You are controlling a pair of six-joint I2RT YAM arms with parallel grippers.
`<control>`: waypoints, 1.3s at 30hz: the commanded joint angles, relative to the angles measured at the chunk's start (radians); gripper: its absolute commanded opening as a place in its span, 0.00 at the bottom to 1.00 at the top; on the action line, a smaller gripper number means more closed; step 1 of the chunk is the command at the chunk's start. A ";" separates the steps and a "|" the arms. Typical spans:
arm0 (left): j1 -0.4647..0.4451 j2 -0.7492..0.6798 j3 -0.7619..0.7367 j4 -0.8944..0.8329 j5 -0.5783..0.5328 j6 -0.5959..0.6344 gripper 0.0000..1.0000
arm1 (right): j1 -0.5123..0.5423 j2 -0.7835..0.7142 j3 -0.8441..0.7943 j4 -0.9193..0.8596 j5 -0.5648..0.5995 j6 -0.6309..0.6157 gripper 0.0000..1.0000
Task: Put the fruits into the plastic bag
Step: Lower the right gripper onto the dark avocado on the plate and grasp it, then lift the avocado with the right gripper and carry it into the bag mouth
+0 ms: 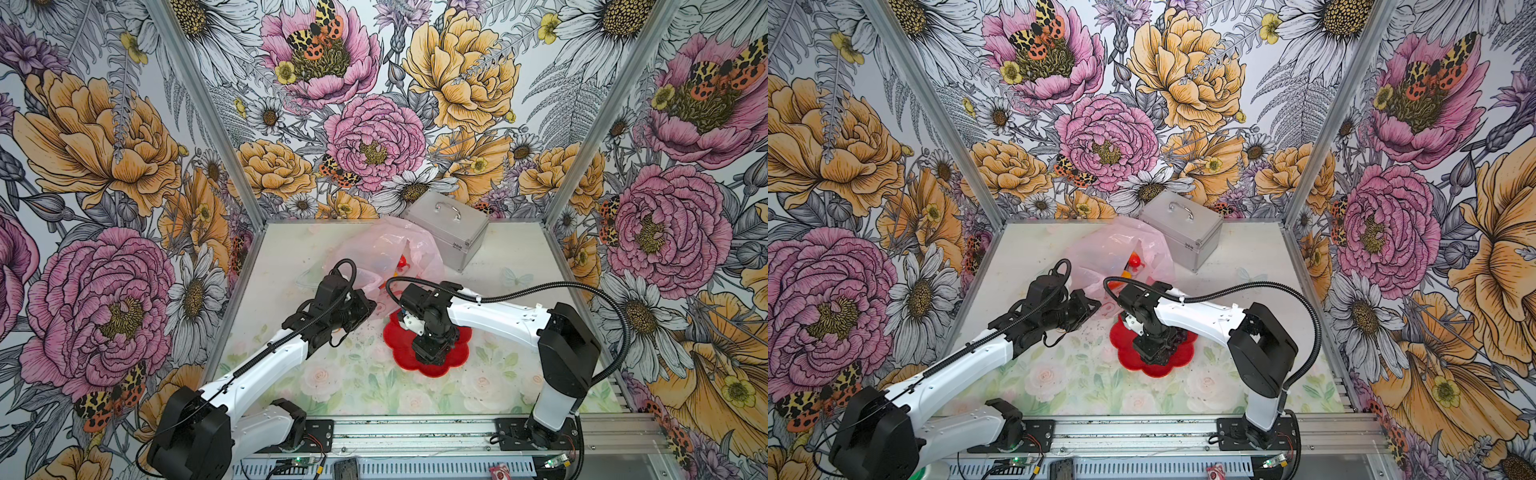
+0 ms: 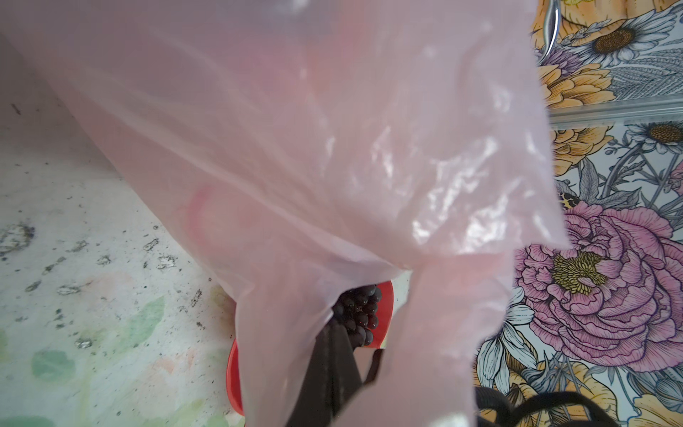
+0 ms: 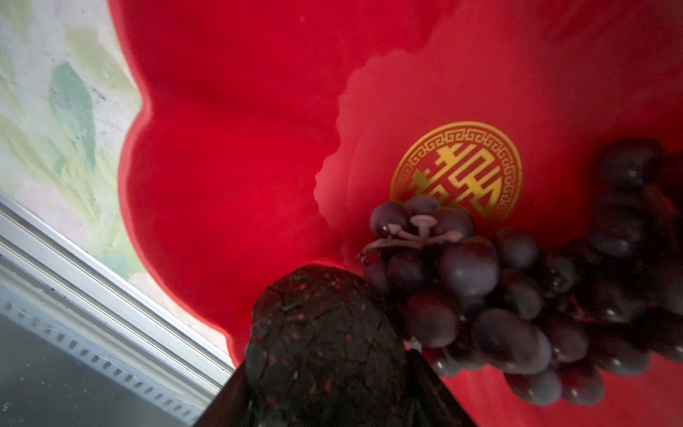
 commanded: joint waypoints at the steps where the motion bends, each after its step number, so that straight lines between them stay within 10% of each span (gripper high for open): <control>1: -0.006 0.010 0.005 0.014 -0.015 -0.005 0.00 | -0.014 -0.044 0.038 0.025 -0.008 0.021 0.51; 39: -0.021 0.011 -0.012 0.028 -0.018 -0.018 0.00 | -0.164 -0.205 -0.013 0.179 -0.159 0.166 0.50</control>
